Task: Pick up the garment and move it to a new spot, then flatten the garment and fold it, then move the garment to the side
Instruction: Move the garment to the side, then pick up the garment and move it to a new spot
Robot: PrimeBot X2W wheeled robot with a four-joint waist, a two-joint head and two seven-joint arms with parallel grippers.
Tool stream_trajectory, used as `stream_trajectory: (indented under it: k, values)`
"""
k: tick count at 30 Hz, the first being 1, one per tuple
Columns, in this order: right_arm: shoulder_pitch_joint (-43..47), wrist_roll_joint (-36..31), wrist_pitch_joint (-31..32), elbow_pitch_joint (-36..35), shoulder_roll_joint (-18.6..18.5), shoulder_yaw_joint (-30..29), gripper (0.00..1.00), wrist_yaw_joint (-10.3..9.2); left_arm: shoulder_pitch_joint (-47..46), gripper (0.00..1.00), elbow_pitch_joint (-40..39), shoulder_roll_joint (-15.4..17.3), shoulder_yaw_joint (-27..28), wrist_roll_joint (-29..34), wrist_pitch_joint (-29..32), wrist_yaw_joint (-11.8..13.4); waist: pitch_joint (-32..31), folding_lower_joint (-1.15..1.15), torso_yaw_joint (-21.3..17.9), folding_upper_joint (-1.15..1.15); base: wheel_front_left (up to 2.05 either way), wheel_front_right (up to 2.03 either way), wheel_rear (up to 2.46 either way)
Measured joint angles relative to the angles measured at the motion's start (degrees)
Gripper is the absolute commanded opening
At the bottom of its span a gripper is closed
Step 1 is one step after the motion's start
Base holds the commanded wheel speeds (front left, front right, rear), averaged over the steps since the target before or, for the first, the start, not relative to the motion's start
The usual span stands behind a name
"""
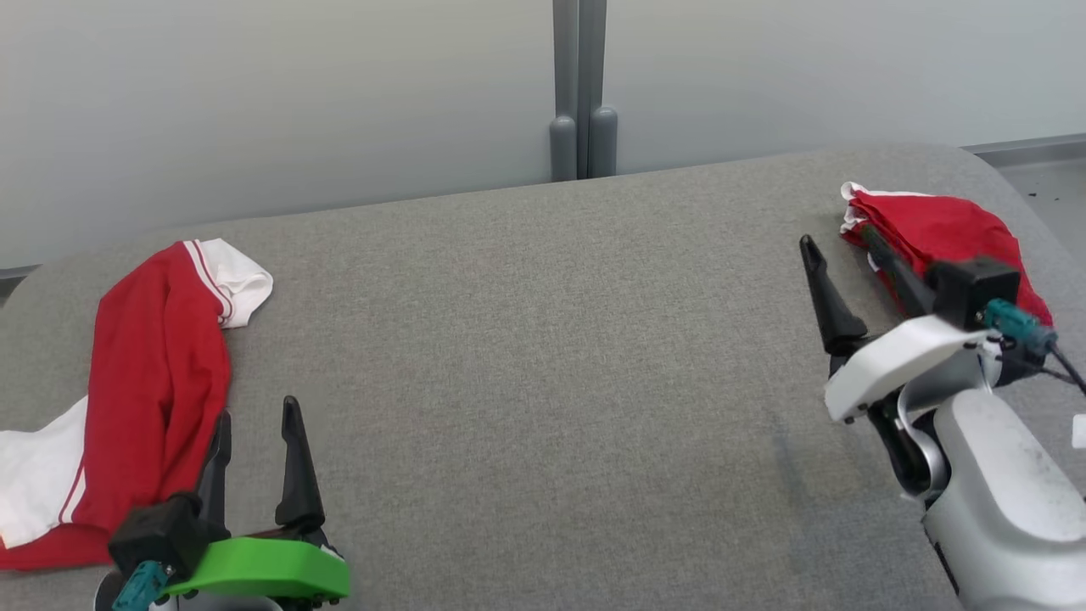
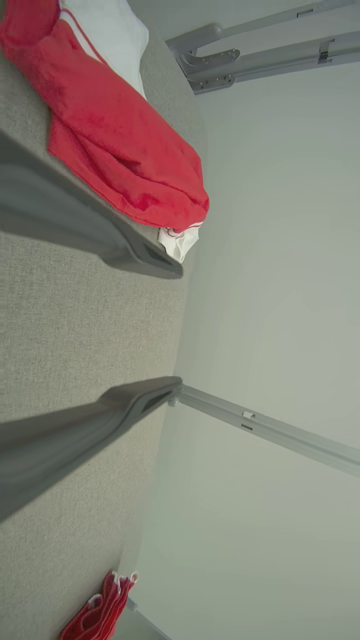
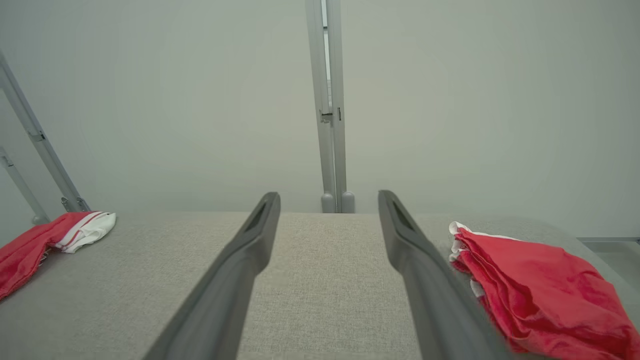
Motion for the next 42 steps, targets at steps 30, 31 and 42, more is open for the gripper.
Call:
stream_trajectory:
  k: [30,31,42]
  values:
    - [26.39,-10.44,10.51,-29.1,12.89,-9.32,1.0,0.0,4.67,1.0,2.78,-5.12,2.82,5.08,0.0,-4.98,-0.64,0.0,2.19,0.0,0.0,0.0,0.0]
    - [26.42,-10.4,10.5,-29.06,12.89,-9.27,1.0,0.0,4.69,1.0,2.83,-5.14,2.85,5.2,0.0,-5.04,-0.7,0.0,2.18,0.0,0.0,0.0,0.0]
    - [26.55,-10.1,10.61,-28.83,12.9,-9.24,1.0,0.0,4.76,1.0,3.12,-5.35,2.96,5.73,0.0,-5.6,-1.04,0.0,2.5,0.0,0.0,0.0,0.0]
